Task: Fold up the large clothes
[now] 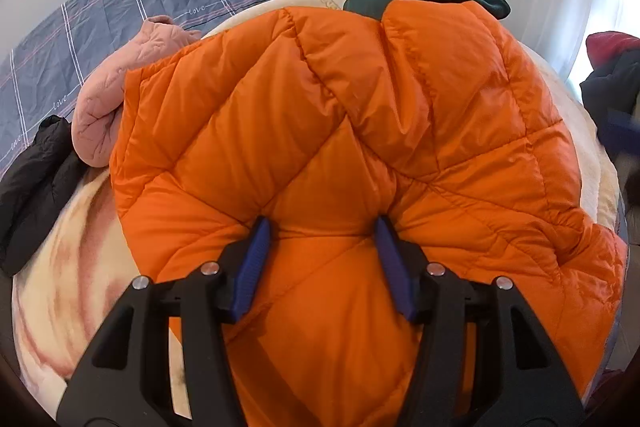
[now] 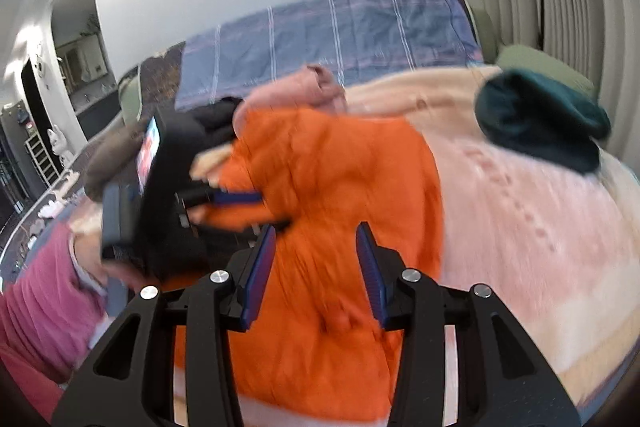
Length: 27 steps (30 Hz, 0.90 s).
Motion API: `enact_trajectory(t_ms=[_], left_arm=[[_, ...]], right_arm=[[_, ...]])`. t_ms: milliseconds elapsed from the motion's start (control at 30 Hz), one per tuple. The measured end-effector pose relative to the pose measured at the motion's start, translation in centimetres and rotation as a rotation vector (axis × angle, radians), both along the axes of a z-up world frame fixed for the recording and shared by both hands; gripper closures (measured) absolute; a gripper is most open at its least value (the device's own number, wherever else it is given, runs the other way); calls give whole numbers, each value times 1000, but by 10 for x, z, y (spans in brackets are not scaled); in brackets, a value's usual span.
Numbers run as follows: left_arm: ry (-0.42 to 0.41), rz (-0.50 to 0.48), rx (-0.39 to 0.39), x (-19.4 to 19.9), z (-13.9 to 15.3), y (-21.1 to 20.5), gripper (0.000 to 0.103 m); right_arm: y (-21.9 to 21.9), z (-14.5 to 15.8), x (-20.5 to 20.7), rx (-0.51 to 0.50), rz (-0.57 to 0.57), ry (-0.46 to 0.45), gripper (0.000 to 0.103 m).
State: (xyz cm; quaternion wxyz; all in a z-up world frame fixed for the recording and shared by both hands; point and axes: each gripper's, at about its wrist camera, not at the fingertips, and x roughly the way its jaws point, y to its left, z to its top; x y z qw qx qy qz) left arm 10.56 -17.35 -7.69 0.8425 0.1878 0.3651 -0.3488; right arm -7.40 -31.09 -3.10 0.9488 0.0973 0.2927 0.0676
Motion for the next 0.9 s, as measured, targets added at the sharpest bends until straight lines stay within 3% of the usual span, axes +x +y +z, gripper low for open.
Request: enact_trajectory(t_ms=[100,167,200,267,333,400,467,567,633,700,733,900], left_arm=[[3,0,-7,0,0,1,46],[4,-3,-17,0,-1,2,46],[3,-9,-21,0,-1,3,46],[-6,-11,-26,0,0,3,47],[-11,-14,-36,0,4,3,47],[-4,0,-60,5,15,4,58],[-8,20,-117,15,33,7,66],[-31,59,-146,37,53,2,66],[-4,76,-89,56,44,-9,65],[13,75,10,72,12,-21,63],[9,60,8,73,-1,-22,63],[34,70,-22,69,-7,-12,63]], right_arm=[[-4,-16,35,-24,-31,51,74],[-15,-53,62,-51,-115,177,87],[-23,-72,69,-28,-120,181,89],[-33,-79,72,49,-120,194,89],[-30,-75,71,35,-132,199,90],[-22,-75,69,-20,-131,192,90],[-22,-76,69,-11,-131,191,89],[-30,-78,69,32,-123,189,89],[-30,-80,68,50,-119,187,89],[-33,-79,68,55,-117,186,89],[-34,-78,69,55,-118,189,89],[-40,-58,69,96,-82,229,86]])
